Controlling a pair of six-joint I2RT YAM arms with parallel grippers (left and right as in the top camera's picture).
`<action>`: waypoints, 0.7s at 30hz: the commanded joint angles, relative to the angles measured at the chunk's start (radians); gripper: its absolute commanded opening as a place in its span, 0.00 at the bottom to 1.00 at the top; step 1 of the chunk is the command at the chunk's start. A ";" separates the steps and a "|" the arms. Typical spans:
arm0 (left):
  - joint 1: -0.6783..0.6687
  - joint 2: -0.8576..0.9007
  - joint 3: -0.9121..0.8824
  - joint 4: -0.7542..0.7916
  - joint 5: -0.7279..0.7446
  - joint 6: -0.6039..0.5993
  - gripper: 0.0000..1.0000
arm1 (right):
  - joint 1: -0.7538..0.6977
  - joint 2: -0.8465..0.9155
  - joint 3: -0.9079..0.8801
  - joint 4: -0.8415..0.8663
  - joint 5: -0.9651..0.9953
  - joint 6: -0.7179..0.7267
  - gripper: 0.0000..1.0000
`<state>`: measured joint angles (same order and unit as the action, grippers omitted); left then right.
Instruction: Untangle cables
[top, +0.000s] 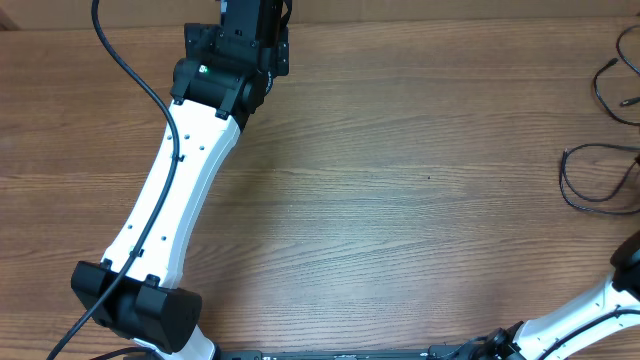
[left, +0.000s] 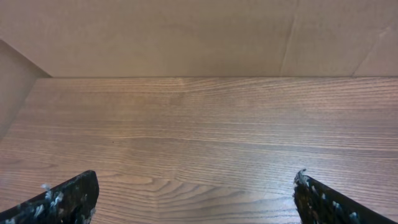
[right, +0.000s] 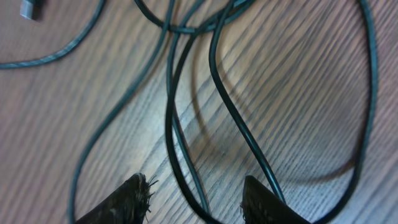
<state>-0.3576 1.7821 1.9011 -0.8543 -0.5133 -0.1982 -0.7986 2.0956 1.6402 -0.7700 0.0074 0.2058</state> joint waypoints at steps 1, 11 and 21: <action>0.005 -0.026 0.014 -0.006 -0.018 0.019 1.00 | 0.002 0.009 0.000 0.010 -0.001 -0.007 0.47; 0.005 -0.026 0.014 -0.008 -0.019 0.019 1.00 | 0.002 0.011 0.000 0.045 -0.001 -0.029 0.48; 0.005 -0.026 0.014 -0.008 -0.018 0.019 1.00 | 0.005 0.049 0.000 0.051 -0.002 -0.029 0.42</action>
<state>-0.3576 1.7821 1.9011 -0.8616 -0.5133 -0.1982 -0.7979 2.1098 1.6398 -0.7223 0.0067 0.1783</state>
